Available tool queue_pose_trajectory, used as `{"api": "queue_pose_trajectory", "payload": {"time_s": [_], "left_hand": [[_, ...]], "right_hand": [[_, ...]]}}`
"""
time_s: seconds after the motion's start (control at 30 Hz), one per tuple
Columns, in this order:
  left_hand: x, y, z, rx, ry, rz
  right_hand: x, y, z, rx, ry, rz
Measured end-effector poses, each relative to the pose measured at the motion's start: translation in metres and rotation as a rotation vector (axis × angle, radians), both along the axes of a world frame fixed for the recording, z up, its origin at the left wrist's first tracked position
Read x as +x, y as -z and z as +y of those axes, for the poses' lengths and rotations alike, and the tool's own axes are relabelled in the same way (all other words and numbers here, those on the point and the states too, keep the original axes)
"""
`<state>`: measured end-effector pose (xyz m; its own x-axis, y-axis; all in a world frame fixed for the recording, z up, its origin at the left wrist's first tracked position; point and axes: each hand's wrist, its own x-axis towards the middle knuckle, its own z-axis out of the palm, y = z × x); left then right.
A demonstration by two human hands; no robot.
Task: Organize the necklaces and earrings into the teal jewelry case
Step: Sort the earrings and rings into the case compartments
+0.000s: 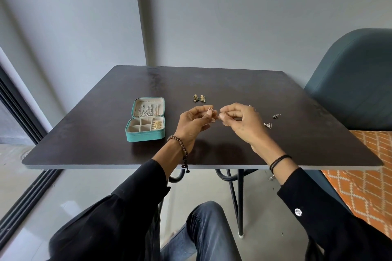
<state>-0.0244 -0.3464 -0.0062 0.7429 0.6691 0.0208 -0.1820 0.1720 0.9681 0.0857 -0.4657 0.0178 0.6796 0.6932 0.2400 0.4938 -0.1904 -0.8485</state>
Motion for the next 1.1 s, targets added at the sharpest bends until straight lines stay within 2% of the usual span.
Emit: {"api": "queue_pose_trajectory", "payload": {"time_s": [0.27, 0.4, 0.57, 0.77, 1.1], "left_hand": [[-0.003, -0.002, 0.002, -0.119, -0.030, 0.002], [-0.003, -0.002, 0.001, -0.236, -0.050, -0.042], [-0.002, 0.005, 0.005, -0.252, -0.063, -0.026], [0.007, 0.019, 0.011, -0.108, -0.180, 0.061], [0.037, 0.029, 0.038, 0.352, -0.345, 0.261]], "right_hand": [[0.005, 0.001, 0.003, 0.132, -0.062, 0.511], [0.008, 0.003, 0.001, 0.131, -0.108, 0.646], [0.008, 0.011, 0.005, 0.143, -0.109, 0.664], [0.008, 0.026, 0.019, 0.116, -0.096, 0.455], [0.042, 0.051, 0.076, 0.026, 0.036, 0.245]]}}
